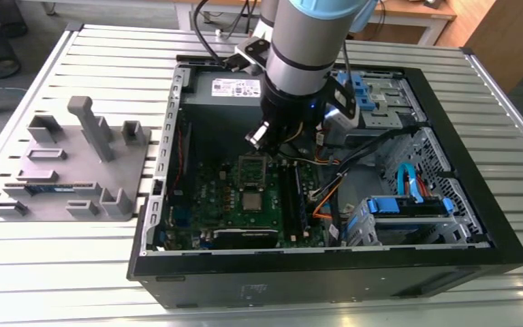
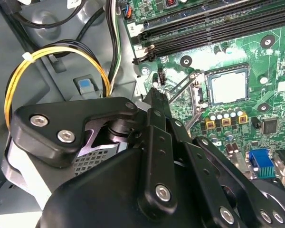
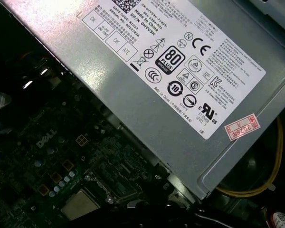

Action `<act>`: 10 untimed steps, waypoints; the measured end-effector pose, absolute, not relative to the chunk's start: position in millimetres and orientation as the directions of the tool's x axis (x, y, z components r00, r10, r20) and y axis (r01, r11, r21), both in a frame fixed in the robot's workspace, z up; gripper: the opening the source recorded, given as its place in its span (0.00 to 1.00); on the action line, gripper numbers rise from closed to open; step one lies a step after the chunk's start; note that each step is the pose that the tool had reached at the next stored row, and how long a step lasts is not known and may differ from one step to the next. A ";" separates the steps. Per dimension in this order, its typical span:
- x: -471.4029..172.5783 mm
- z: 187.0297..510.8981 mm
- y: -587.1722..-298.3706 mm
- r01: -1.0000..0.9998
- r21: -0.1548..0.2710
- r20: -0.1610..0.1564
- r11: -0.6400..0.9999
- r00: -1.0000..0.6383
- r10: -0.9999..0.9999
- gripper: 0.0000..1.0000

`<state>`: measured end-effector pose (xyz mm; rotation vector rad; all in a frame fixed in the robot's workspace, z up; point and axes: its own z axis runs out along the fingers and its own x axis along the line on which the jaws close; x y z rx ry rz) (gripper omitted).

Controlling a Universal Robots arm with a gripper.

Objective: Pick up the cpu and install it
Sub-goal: 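Close the cpu cover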

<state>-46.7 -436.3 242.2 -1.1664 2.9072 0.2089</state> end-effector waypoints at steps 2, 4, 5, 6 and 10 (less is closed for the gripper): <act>-46.7 242.9 -436.3 -0.693 0.123 -0.052 0.710 -0.719 -0.693 0.11; -46.7 243.3 -436.3 -0.698 0.123 -0.052 0.705 -0.714 -0.698 0.11; -46.7 243.6 -436.3 -0.701 0.123 -0.052 0.703 -0.712 -0.701 0.11; -46.7 243.8 -436.3 -0.704 0.123 -0.052 0.700 -0.709 -0.704 0.11; -46.7 244.3 -436.5 -0.718 0.122 -0.052 0.685 -0.694 -0.718 0.11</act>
